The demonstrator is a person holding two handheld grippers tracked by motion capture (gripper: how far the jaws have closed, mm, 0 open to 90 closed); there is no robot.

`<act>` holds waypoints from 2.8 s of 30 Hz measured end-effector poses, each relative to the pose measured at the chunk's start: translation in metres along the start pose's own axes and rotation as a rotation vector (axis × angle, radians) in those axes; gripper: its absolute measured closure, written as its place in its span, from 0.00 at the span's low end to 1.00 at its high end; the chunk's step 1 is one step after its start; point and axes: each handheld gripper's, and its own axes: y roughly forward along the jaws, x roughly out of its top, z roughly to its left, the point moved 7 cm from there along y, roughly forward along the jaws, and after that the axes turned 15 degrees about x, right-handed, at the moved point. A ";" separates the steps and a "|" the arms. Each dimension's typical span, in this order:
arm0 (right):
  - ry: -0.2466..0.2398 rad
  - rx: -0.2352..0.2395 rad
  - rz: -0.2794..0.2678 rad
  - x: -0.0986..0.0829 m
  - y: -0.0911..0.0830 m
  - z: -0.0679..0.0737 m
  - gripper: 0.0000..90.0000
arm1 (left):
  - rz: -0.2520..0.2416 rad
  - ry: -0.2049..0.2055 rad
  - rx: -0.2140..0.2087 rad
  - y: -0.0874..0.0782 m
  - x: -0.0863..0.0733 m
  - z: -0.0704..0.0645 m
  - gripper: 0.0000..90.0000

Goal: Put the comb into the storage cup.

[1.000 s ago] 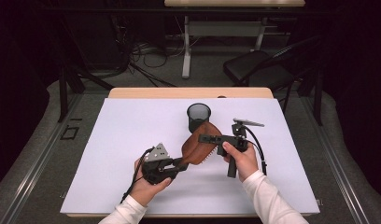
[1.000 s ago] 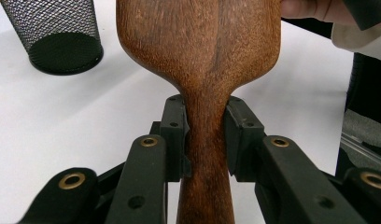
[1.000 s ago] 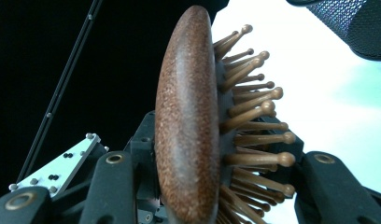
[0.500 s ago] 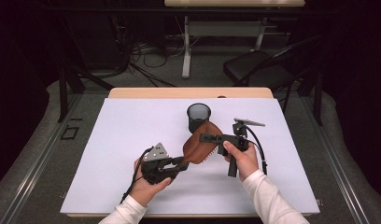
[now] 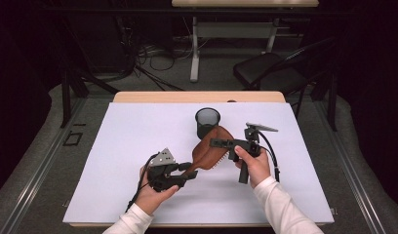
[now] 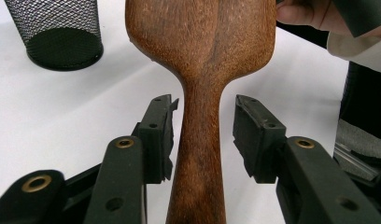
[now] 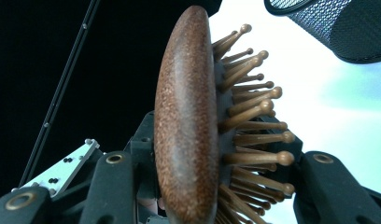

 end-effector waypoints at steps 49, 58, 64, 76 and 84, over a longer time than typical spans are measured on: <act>-0.006 -0.024 -0.057 0.012 -0.018 -0.008 0.55 | -0.074 -0.149 0.156 -0.006 0.008 0.037 0.44; -0.002 -0.023 -0.063 0.013 -0.019 -0.008 0.55 | -0.072 -0.143 0.203 -0.006 0.006 0.044 0.39; -0.001 -0.027 -0.070 0.015 -0.021 -0.008 0.55 | -0.048 -0.188 0.227 -0.003 0.003 0.050 0.24; -0.014 -0.035 -0.077 0.017 -0.024 -0.007 0.55 | -0.067 -0.241 0.301 -0.003 0.001 0.064 0.00; -0.019 -0.037 -0.087 0.019 -0.025 -0.006 0.55 | -0.081 -0.249 0.288 -0.004 0.002 0.064 0.00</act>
